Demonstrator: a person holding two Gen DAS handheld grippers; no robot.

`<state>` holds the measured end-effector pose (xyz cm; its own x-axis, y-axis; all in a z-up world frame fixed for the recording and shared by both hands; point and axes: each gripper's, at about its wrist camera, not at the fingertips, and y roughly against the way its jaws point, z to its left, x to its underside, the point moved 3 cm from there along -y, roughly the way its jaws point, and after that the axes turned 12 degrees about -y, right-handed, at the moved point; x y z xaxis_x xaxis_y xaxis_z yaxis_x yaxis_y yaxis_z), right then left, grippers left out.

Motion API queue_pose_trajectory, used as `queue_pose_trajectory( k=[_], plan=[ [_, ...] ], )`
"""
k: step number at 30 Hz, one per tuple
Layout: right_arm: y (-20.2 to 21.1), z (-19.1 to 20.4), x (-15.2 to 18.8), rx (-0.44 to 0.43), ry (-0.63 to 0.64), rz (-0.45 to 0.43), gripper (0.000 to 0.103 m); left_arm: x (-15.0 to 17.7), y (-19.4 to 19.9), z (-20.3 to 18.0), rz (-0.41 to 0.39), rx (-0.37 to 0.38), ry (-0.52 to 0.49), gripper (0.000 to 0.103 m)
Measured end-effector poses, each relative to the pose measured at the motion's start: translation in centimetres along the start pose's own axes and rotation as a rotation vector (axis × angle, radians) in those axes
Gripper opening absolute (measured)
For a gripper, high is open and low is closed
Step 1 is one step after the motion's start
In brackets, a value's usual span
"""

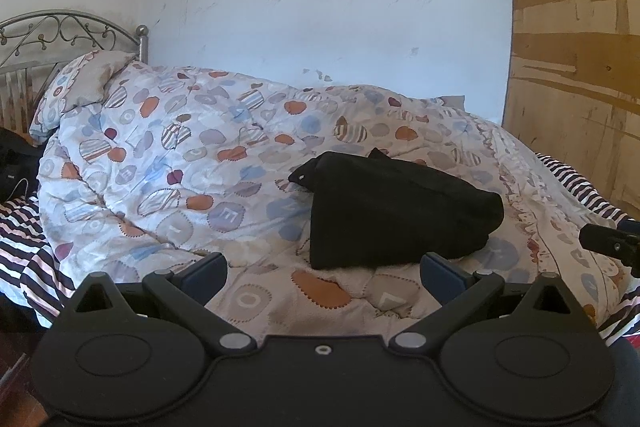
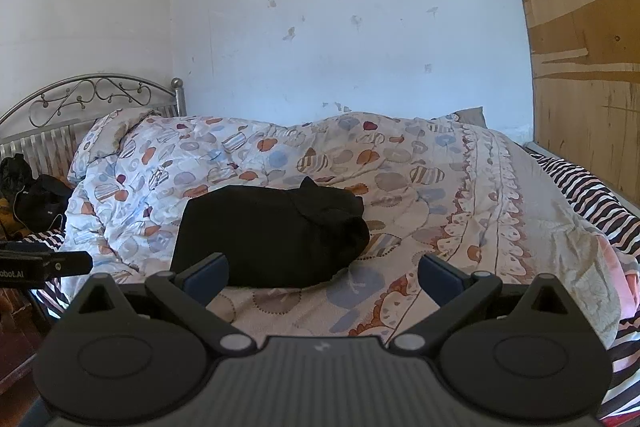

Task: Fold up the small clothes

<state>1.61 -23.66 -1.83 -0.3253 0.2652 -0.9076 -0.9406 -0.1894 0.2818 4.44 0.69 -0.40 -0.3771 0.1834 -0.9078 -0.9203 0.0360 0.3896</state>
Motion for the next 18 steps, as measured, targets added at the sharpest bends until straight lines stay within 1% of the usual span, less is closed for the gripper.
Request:
queue_pose_trajectory(
  k=[18],
  plan=[
    [-0.29, 0.16, 0.04, -0.002, 0.002, 0.005, 0.103, 0.12, -0.06, 0.05, 0.003, 0.0, 0.001, 0.102]
  ],
)
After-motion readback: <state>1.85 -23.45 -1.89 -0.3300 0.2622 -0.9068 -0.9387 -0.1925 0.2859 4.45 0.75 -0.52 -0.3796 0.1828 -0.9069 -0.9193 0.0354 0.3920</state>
